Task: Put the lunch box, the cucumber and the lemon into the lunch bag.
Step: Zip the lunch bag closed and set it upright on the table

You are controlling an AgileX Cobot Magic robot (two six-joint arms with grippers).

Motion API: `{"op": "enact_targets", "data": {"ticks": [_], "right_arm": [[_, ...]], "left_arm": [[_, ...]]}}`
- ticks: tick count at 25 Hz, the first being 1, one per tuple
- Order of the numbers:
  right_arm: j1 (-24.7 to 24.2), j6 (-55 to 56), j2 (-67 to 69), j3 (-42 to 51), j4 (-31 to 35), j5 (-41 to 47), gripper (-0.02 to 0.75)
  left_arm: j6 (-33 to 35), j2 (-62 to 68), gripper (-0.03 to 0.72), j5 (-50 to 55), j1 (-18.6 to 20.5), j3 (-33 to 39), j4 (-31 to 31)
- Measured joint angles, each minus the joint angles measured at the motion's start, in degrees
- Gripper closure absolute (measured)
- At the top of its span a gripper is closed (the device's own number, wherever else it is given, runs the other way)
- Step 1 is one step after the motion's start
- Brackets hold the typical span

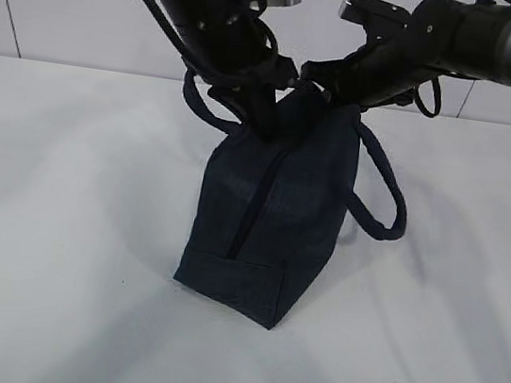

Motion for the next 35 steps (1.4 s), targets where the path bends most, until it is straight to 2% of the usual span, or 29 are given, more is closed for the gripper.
{"op": "enact_targets", "data": {"ticks": [14,16,20,22,30,35], "right_arm": [[0.0,0.41,0.08,-0.12,0.11,4.41,0.72],[0.0,0.11,0.08,-0.12,0.34,4.65,0.72],[0.0,-1.06,0.08,-0.23,1.84,5.21,0.72],[0.0,-2.21,0.08,-0.49,3.43,5.62,0.72],[-0.02,-5.01,0.08,-0.61,6.75,5.74,0.72],[-0.02,-5.14,0.08,-0.61,7.63,5.74,0.72]], "left_arm": [[-1.48,-0.73,0.687,1.69,0.12,0.0,2.25],[-2.71,-0.73,0.642,1.95,0.12,-0.27,3.0],[-3.62,-1.18,0.45,2.22,0.12,-2.64,5.03],[-3.74,-1.29,0.394,0.67,0.12,-3.19,5.48],[-3.84,-0.46,0.37,-0.35,0.12,-3.34,2.98],[-3.84,2.64,0.391,-3.57,0.12,-3.34,1.6]]}}
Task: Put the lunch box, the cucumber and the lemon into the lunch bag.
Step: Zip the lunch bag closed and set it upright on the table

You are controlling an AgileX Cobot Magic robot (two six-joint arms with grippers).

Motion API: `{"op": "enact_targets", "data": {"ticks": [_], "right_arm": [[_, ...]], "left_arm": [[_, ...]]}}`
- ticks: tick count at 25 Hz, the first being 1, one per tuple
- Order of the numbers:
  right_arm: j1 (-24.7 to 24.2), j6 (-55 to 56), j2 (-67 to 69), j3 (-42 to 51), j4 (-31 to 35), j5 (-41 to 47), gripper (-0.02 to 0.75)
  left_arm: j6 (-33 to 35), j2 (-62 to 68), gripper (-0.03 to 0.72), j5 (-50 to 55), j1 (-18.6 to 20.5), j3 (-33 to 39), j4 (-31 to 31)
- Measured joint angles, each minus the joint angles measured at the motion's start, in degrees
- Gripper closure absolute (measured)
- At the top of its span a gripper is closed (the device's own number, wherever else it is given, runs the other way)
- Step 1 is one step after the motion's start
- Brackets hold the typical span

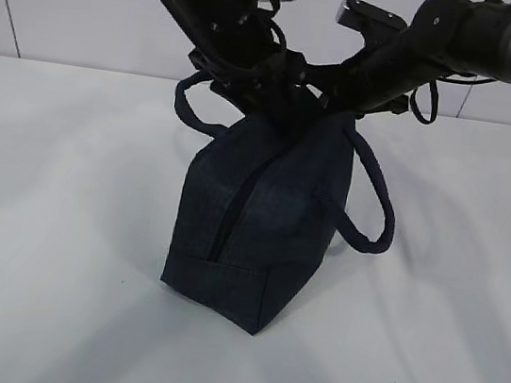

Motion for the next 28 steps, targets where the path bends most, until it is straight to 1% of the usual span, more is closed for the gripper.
{"op": "enact_targets", "data": {"ticks": [2,6,8,16,28], "right_arm": [[0.0,-0.26,0.0,0.0,0.44,0.0,0.72],[-0.1,-1.33,0.0,0.0,0.55,0.0,0.72],[-0.1,-1.49,0.0,-0.13,-0.16,-0.11,0.72],[-1.1,-1.49,1.23,-0.44,-0.45,0.41,0.72],[-1.09,-1.49,2.01,-0.44,0.11,1.63,0.72]], "left_arm": [[0.0,1.15,0.447,-0.93,0.0,0.0,-0.36],[0.1,1.62,0.647,-1.35,0.0,-0.66,-0.36],[0.35,1.62,0.688,-1.14,0.0,-1.27,-0.24],[0.45,1.95,0.696,4.16,0.0,-6.46,0.76],[0.58,1.95,0.696,5.22,0.0,-6.99,1.02]]}}
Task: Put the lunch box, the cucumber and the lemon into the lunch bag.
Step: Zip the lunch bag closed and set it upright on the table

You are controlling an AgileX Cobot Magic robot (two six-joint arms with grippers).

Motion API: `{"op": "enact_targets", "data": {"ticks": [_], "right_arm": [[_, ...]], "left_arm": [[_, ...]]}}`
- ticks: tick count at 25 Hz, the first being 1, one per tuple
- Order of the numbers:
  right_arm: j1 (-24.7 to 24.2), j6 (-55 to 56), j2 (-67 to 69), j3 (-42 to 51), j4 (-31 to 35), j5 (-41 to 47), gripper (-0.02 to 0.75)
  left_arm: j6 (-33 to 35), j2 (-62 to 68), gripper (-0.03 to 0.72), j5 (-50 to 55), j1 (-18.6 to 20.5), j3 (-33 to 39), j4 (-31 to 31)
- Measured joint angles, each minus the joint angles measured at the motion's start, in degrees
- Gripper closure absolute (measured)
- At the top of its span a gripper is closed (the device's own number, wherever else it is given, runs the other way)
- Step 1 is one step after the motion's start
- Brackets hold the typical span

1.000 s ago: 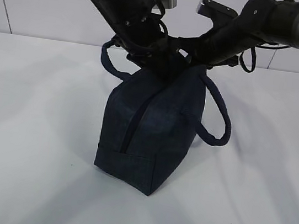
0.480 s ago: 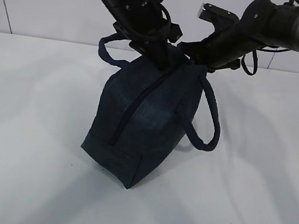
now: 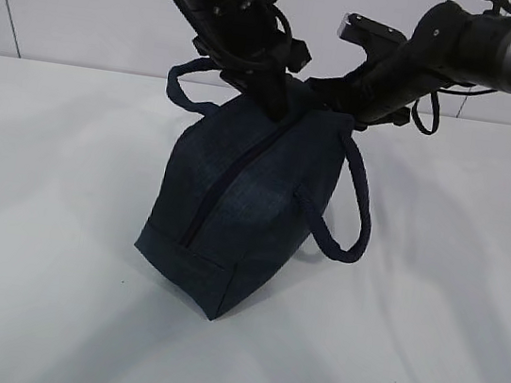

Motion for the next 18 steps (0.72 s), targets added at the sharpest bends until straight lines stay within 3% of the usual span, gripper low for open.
{"op": "enact_targets", "data": {"ticks": [5,10,12,18], "right_arm": [[-0.22,0.0,0.24,-1.53,0.28,2.75,0.72],[-0.23,-0.14,0.96,-7.04,-3.44,8.23,0.706],[-0.23,-0.14,0.96,-9.72,-4.87,9.87,0.661],[-0.23,1.63,0.96,-14.77,-11.96,13.17,0.435]], "left_arm": [[0.03,0.44,0.696,0.7,0.0,-0.35,0.08],[0.12,0.57,0.696,0.81,0.11,-0.37,-0.02],[0.24,0.66,0.697,0.81,0.37,-0.37,-0.02],[0.24,0.66,0.697,1.01,1.32,-0.58,2.68]]}}
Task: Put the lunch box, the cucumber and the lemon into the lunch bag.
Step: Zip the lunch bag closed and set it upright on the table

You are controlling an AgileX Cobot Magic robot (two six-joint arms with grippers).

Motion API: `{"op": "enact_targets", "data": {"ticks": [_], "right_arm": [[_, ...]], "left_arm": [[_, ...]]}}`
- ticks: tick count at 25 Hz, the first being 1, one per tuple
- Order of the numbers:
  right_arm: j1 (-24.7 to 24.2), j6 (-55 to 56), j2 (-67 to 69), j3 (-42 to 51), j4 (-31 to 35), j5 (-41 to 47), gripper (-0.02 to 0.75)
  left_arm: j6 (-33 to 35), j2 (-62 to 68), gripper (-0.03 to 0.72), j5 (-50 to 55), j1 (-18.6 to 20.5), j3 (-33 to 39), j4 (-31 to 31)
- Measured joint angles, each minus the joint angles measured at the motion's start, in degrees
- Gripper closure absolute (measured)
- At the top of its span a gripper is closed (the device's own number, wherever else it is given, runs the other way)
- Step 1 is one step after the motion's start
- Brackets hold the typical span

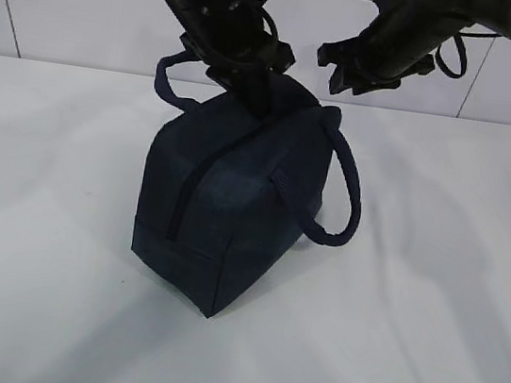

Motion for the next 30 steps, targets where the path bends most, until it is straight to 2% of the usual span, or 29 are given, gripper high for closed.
{"op": "enact_targets", "data": {"ticks": [5,13,16,21,24,30], "right_arm": [[0.0,2.62,-0.23,-2.46,-5.07,4.53,0.38],[0.0,2.73,-3.95,-3.74,-8.09,14.95,0.378],[0.0,2.73,-5.16,-4.16,-8.64,19.79,0.378],[0.0,2.73,-6.19,-4.09,-8.89,21.43,0.377],[0.0,2.61,-6.21,-4.09,-9.26,21.46,0.375],[0.0,2.61,-8.39,-4.09,-9.26,21.8,0.375]], "left_arm": [[0.0,0.7,0.697,0.11,1.31,-0.33,2.57],[-2.64,3.22,0.688,0.11,3.4,-0.67,2.1],[-3.54,3.52,0.611,0.11,3.4,-1.02,2.05],[-4.93,3.54,0.353,0.11,3.51,-1.53,2.64],[-5.19,2.21,0.312,0.11,3.72,-1.53,3.19],[-7.08,-2.83,0.3,0.11,3.77,-1.53,8.21]]}}
